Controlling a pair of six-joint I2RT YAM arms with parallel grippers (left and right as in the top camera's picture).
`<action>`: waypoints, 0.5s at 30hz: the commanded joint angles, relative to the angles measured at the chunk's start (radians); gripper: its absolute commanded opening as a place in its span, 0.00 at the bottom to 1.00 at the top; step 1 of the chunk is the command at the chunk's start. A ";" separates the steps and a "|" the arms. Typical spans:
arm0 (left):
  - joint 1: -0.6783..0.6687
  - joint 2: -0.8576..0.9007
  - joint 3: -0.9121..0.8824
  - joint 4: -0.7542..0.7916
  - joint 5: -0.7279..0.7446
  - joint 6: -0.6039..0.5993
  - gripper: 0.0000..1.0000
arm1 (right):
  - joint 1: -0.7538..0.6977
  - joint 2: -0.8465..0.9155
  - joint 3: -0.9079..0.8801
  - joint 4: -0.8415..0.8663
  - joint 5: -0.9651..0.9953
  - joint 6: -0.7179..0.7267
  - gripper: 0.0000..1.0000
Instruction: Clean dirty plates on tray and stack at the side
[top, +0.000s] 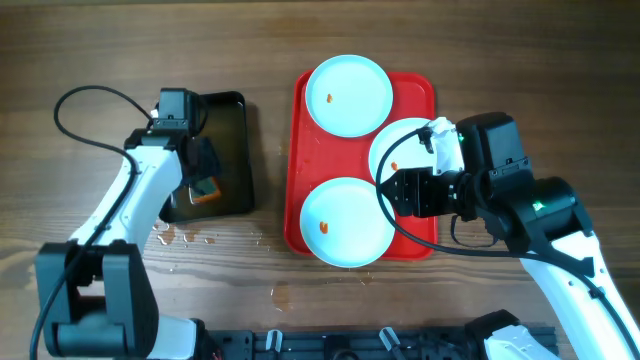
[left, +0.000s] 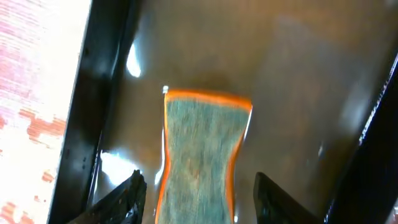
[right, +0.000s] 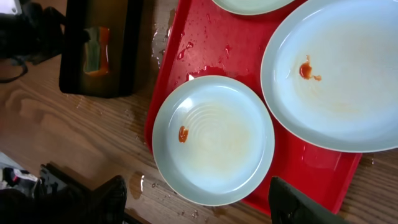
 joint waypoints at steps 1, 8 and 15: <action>0.006 0.076 -0.058 0.059 -0.026 0.005 0.44 | 0.004 0.001 -0.014 0.002 0.021 0.016 0.74; 0.006 0.097 -0.048 0.054 -0.004 0.016 0.04 | 0.004 0.018 -0.014 -0.002 0.022 0.016 0.74; -0.044 -0.080 0.213 -0.273 0.156 0.091 0.04 | 0.004 0.171 -0.014 -0.046 0.100 0.101 0.67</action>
